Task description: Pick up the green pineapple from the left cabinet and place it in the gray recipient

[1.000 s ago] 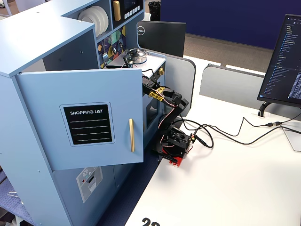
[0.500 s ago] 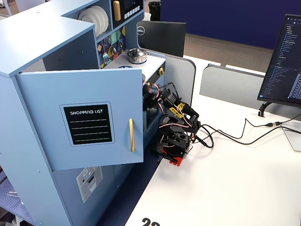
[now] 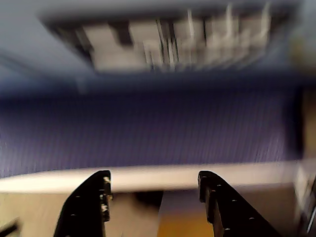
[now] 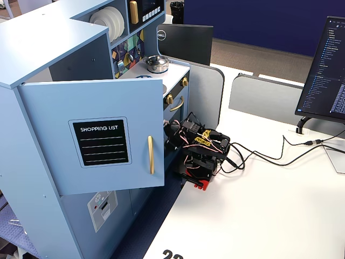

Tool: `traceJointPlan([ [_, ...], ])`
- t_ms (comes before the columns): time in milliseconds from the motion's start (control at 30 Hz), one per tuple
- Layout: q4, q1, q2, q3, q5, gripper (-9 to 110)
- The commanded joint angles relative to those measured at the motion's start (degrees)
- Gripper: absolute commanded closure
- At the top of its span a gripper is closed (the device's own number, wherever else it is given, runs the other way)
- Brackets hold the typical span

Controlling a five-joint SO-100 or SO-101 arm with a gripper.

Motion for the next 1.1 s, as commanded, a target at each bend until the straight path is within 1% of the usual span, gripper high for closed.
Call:
traceJointPlan([
  [0,4.0,-1.1,0.4,0.7,7.0,91],
  [200,15.9,-1.1,0.5,0.7,0.3,97],
  [233,17.2,-1.6,0.5,0.7,0.0,100],
  [300,17.1,-0.9,0.5,0.7,0.8,101],
  [400,17.5,0.0,0.5,0.7,-1.7,100],
  [633,17.5,3.6,0.6,0.7,-1.5,98],
  [1067,17.5,4.0,0.6,0.7,-1.5,96],
])
